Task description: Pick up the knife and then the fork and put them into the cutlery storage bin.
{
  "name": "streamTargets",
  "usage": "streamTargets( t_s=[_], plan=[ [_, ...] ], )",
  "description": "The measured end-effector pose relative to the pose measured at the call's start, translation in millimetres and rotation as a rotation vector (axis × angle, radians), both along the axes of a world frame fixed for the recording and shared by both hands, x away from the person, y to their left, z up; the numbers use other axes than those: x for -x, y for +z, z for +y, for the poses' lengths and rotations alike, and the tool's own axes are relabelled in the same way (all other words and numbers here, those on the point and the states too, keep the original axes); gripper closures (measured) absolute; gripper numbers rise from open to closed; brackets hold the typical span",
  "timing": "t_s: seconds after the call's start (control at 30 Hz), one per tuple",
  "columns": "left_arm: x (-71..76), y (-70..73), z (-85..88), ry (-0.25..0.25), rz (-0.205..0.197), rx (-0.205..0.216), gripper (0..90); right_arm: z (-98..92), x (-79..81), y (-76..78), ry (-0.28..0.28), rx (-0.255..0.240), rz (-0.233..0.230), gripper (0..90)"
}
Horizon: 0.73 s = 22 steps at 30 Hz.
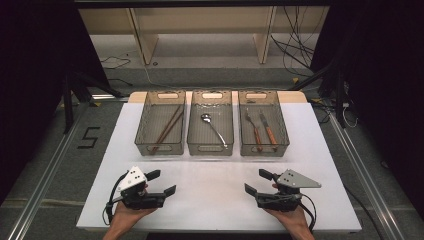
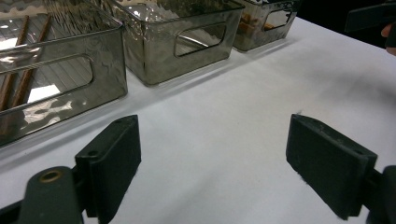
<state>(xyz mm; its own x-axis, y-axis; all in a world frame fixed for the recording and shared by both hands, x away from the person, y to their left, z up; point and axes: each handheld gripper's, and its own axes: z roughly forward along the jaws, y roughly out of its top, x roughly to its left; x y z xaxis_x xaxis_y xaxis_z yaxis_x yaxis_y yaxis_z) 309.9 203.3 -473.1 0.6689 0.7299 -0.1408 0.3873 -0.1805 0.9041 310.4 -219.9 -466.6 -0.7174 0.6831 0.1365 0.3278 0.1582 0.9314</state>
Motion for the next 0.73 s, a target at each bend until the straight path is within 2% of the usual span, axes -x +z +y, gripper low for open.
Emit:
streamTargets(
  t_s=[0.13,0.37,0.73],
  plan=[
    [1.1,-0.6,0.3,-0.004,0.006,0.009,17.7,-4.3,4.0,-3.2,-0.006,0.010,-0.010,25.5],
    [2.3,-2.3,-2.2,-0.018,0.007,0.010,17.7,-9.1,3.5,-4.6,-0.017,0.004,-0.001,25.1],
    [1.4,-3.7,-3.0,-0.023,0.014,0.007,17.7,-7.6,2.4,-5.7,-0.014,0.005,0.003,23.0]
  ],
)
